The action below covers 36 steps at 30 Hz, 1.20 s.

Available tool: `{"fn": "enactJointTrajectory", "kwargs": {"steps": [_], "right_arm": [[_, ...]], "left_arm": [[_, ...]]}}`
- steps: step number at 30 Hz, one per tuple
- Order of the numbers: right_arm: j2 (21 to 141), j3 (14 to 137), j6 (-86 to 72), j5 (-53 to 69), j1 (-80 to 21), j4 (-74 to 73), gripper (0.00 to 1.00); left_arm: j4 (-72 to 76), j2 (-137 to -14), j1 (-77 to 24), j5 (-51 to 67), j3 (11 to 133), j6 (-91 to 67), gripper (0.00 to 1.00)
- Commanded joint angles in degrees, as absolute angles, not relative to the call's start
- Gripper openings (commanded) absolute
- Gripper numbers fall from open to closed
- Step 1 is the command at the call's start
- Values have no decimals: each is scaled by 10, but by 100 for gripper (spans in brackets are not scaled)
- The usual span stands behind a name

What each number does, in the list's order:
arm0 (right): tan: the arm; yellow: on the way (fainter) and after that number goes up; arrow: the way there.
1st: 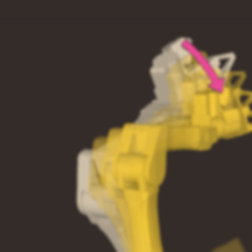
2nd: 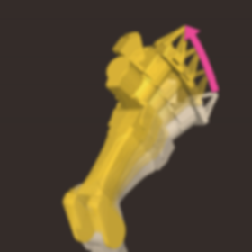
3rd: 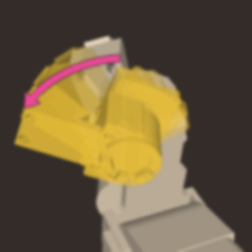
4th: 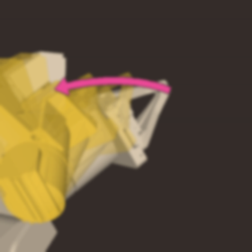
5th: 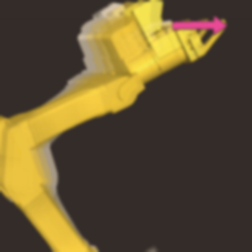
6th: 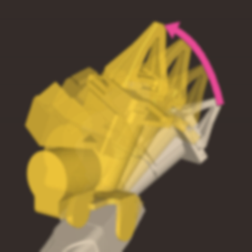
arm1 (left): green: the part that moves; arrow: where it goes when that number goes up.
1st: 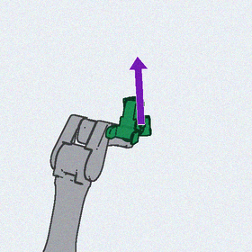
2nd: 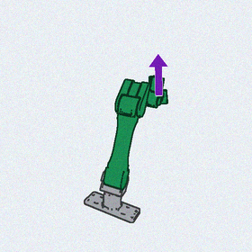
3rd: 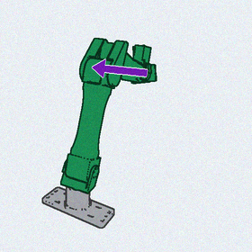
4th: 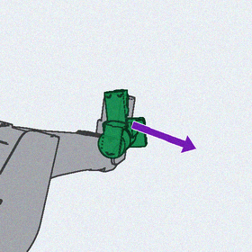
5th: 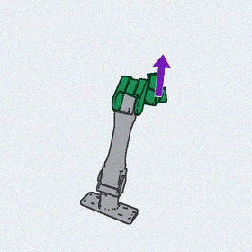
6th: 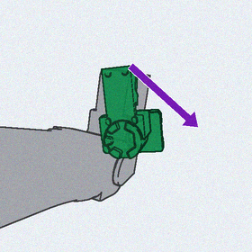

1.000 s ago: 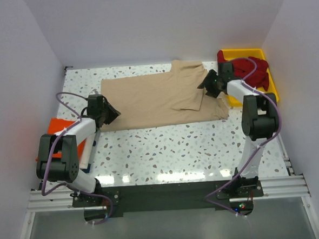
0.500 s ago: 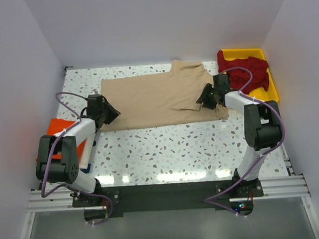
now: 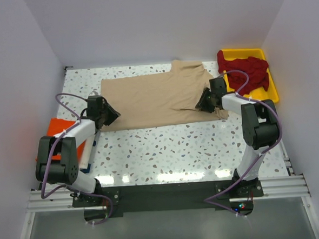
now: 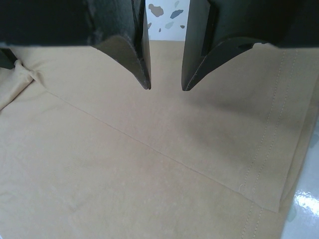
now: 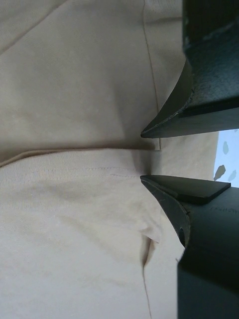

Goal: Fold and stack the t-shirts
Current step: Fold the tshirt

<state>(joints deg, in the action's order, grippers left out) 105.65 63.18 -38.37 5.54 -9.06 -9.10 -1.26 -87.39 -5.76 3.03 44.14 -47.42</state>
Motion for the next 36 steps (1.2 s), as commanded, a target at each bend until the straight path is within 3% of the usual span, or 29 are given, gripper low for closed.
{"fn": "enactJointTrajectory", "kwargs": {"steps": [1, 6, 13, 16, 36], "right_arm": [[1059, 628, -381, 43, -92, -63, 39], [1065, 628, -388, 54, -94, -51, 32], [1076, 654, -395, 62, -102, -54, 9], [1084, 675, -396, 66, -105, -58, 4], [1214, 889, -365, 74, -157, -112, 4]], "left_arm": [[1, -853, -57, 31, 438, -472, 36], [2, -854, -57, 32, 439, -471, 36], [4, -859, -57, 33, 439, -472, 36], [4, -860, -57, 33, 439, -472, 36], [4, -866, -57, 37, 439, -470, 36]]}}
